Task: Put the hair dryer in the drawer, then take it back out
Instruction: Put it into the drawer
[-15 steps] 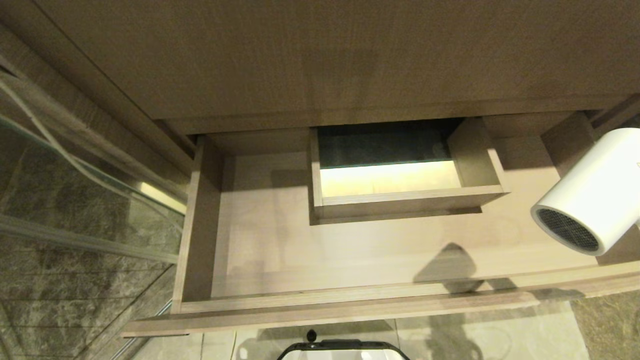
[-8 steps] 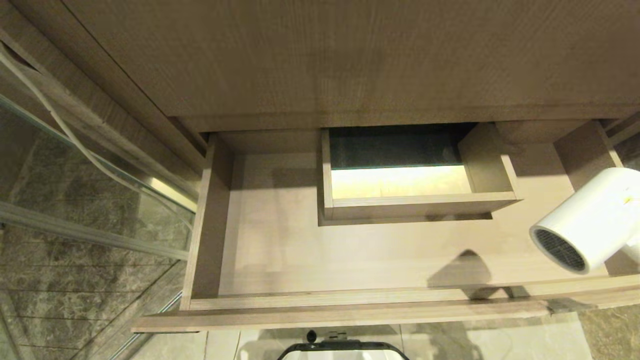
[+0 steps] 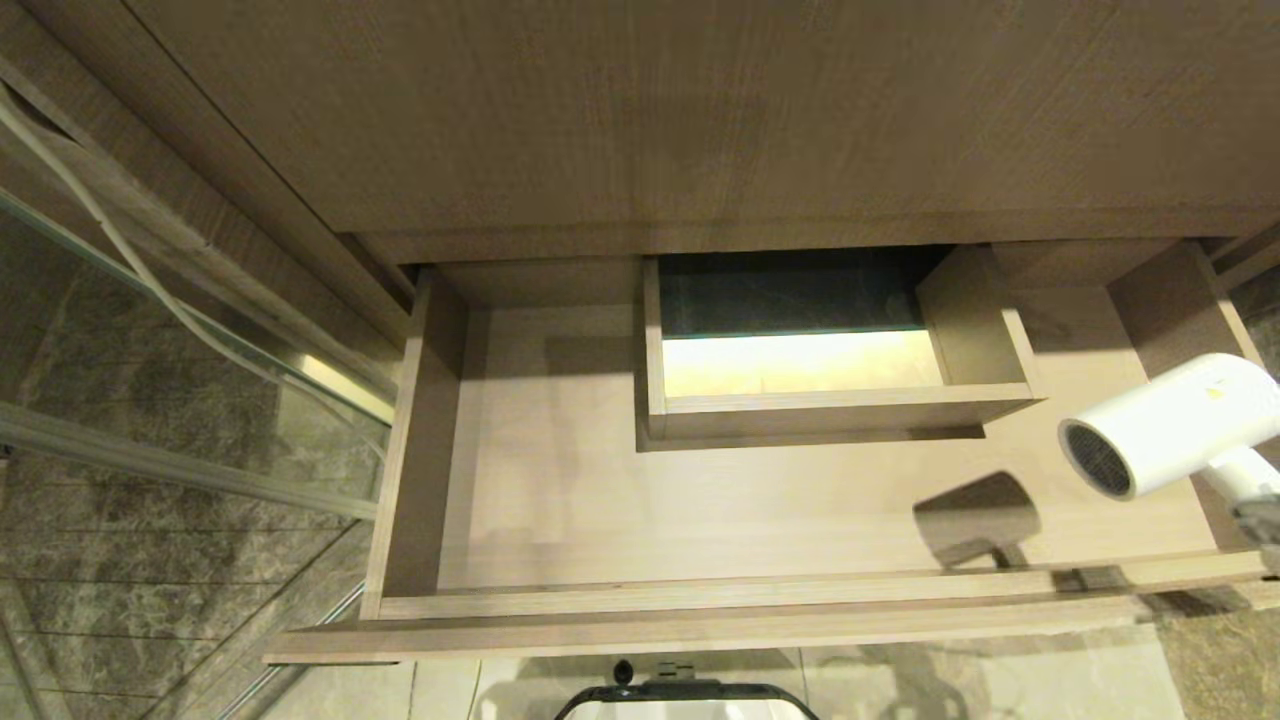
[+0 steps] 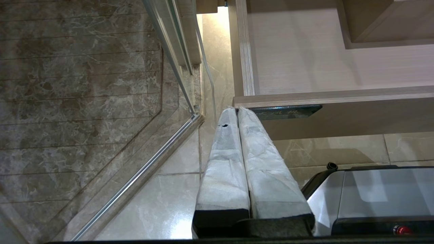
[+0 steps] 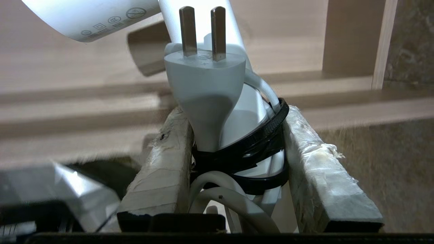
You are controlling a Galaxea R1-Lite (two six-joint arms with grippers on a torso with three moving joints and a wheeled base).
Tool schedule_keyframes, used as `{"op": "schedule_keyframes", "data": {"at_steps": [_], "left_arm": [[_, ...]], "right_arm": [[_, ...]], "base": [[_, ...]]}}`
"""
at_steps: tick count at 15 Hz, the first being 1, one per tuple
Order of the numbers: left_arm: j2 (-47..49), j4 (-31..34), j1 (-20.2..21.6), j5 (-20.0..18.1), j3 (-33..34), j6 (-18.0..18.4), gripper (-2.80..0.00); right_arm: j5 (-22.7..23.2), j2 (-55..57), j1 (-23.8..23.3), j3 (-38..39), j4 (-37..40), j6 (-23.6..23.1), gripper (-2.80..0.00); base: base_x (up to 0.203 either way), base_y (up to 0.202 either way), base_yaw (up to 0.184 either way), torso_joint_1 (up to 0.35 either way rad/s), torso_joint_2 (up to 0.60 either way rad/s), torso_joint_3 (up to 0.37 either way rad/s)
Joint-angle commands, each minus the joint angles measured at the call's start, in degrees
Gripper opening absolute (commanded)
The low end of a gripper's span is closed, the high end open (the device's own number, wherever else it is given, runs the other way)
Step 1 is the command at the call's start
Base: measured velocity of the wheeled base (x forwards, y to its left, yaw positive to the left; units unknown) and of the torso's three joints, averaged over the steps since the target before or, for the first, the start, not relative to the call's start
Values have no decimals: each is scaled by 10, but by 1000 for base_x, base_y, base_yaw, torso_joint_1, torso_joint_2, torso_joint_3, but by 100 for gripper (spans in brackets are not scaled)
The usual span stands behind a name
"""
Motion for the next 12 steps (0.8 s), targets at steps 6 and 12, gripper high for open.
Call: {"op": "schedule_keyframes", "data": {"at_steps": [6,12], "left_arm": [[-1,0,0,0,1,0,-280],[0,-1,0,0,0,0,-280]], "right_arm": [[0,288,-56,-133,-77,-1,-280],[-36,617,-78,-390,-146,-17,-280]], "base": [[0,0,0,0,0,0],[0,0,0,0,0,0]]}}
